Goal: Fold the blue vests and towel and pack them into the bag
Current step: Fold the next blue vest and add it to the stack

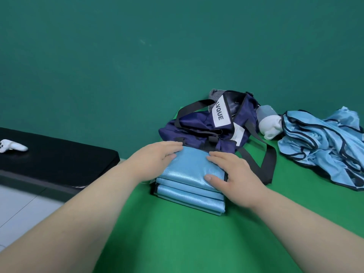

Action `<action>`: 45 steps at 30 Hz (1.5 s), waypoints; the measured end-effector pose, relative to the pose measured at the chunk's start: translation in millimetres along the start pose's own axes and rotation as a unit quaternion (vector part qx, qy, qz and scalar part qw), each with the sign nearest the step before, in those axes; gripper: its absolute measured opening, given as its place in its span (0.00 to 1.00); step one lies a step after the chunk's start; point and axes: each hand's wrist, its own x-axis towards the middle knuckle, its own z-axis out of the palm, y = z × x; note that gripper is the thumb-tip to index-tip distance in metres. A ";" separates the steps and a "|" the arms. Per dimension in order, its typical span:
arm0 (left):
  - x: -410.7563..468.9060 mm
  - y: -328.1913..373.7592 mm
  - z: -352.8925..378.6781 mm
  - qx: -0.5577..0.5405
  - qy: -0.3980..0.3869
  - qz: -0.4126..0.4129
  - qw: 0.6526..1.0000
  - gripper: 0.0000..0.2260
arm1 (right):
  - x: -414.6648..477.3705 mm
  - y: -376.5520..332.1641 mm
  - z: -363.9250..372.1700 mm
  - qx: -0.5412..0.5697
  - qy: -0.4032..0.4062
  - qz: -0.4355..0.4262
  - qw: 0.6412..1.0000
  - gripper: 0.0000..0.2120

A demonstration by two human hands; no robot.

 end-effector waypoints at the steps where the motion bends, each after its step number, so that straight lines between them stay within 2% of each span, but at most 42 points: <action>1: 0.3 -3.3 3.0 -0.023 -0.008 -0.011 1.000 0.18 | -1.6 3.0 1.7 0.018 -0.004 0.002 1.000 0.33; 4: 0.5 -11.1 14.3 -0.082 0.003 -0.037 0.996 0.18 | -2.3 10.6 7.4 0.056 -0.005 0.007 0.998 0.37; 10: -3.9 -20.0 31.2 -0.158 0.023 -0.036 0.987 0.17 | -6.9 14.6 21.0 0.101 0.011 0.003 0.995 0.36; 15: -3.6 -23.6 25.8 -0.153 -0.005 -0.028 0.988 0.18 | -5.1 15.5 16.5 0.107 -0.006 0.010 0.994 0.30; 18: -4.0 -21.8 14.6 -0.097 -0.009 -0.016 0.995 0.17 | -1.4 12.6 7.2 0.087 -0.036 0.016 0.995 0.30; 22: -13.6 -12.1 -2.8 -0.083 0.035 -0.057 0.994 0.18 | 2.5 2.1 -7.3 0.031 -0.053 0.024 0.998 0.29; 27: -37.8 2.3 -15.8 -0.037 0.039 -0.100 0.994 0.23 | -10.1 -19.9 -19.8 -0.017 -0.046 0.027 0.998 0.31; 31: -69.6 15.1 -19.9 -0.049 0.052 -0.112 0.991 0.24 | -29.5 -39.2 -26.9 -0.058 -0.029 0.043 0.997 0.32; 40: -146.6 36.9 14.1 -0.090 0.064 -0.157 0.981 0.25 | -88.0 -62.3 -7.2 -0.125 -0.082 0.035 0.988 0.32; 45: -169.9 61.9 36.8 -0.113 0.066 -0.140 0.982 0.25 | -116.6 -67.1 4.1 -0.108 -0.105 0.036 0.988 0.32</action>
